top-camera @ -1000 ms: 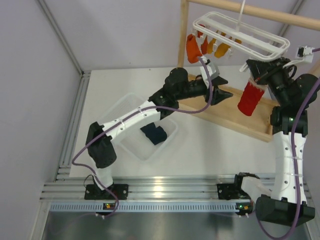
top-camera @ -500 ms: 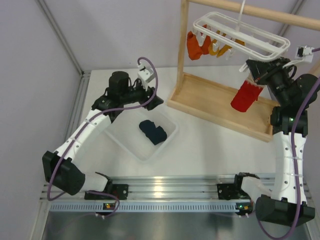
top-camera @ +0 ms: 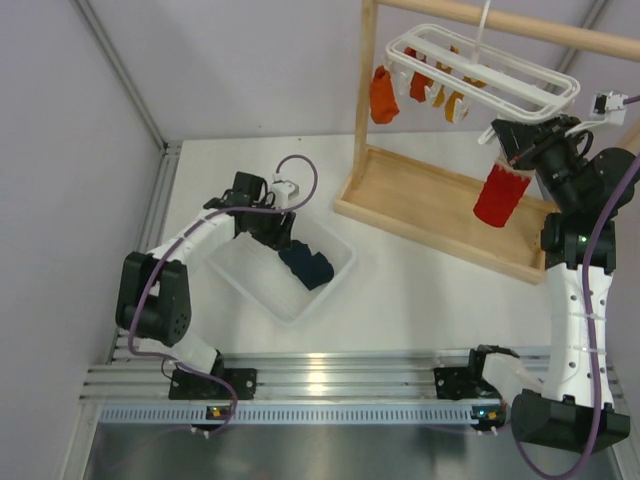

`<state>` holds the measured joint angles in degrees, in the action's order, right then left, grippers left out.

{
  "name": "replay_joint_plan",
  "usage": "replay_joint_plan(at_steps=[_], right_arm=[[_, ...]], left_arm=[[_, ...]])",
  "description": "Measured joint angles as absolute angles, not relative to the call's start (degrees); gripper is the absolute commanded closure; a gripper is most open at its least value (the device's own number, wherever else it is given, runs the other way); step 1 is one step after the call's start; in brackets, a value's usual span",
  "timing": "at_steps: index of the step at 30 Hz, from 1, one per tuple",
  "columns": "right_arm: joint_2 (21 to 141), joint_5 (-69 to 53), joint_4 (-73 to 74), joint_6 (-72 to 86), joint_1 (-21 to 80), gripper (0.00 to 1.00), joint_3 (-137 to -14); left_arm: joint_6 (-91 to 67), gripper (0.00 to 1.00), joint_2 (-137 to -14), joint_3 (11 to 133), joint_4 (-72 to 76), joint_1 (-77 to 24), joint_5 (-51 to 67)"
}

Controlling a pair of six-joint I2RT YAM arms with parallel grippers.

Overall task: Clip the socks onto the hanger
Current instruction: Pick up the sock from the bin.

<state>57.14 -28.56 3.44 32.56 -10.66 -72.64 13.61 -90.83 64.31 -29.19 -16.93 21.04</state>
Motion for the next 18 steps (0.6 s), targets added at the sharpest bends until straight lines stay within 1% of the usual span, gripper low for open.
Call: replay_joint_plan(at_steps=[8,18], right_arm=[[57.19,-28.56,3.79,32.42,-10.66,1.0,-72.75],[57.54,-28.51,3.9,31.73,-10.66,1.0,-72.86]], left_arm=[[13.32,0.44,-99.24,67.77,-29.47,-13.23,19.35],[12.1,0.47,-102.56,70.41,-29.8,-13.15,25.45]])
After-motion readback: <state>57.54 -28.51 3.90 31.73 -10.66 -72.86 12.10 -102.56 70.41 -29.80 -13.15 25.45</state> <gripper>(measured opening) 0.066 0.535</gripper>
